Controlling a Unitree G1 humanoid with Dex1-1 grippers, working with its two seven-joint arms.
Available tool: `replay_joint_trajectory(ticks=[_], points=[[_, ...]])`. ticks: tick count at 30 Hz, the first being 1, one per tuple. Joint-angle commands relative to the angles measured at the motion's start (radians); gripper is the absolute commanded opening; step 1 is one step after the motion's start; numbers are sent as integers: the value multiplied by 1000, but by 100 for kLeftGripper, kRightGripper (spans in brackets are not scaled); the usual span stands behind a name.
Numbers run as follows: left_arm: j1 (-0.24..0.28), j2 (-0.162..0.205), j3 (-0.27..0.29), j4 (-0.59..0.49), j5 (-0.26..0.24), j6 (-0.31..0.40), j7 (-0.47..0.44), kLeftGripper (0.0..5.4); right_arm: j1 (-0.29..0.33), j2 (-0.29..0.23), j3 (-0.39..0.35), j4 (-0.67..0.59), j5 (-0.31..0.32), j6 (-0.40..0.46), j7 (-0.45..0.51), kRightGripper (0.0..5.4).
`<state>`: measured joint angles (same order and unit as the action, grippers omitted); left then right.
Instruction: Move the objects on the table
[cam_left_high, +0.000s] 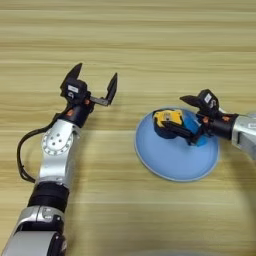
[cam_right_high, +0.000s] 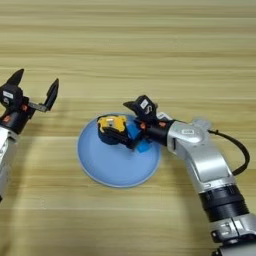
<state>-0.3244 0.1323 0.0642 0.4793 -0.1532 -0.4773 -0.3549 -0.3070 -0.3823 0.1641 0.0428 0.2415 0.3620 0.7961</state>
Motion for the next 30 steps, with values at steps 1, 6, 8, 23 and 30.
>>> replay_joint_trajectory(ticks=[1,6,8,23,30], points=[[1,3,-5,11,18,-8,5,540,-31,13,11,9,5,48,0,537],[0,3,-5,13,18,-10,5,540,-48,32,18,50,-14,72,-16,537],[-1,3,-5,16,18,-11,5,540,-60,39,22,86,-38,62,-36,537],[-3,1,-6,25,17,-18,4,540,-67,37,91,167,-122,-15,-17,537],[-3,1,-7,25,17,-18,4,540,-55,28,116,166,-137,-29,7,537]])
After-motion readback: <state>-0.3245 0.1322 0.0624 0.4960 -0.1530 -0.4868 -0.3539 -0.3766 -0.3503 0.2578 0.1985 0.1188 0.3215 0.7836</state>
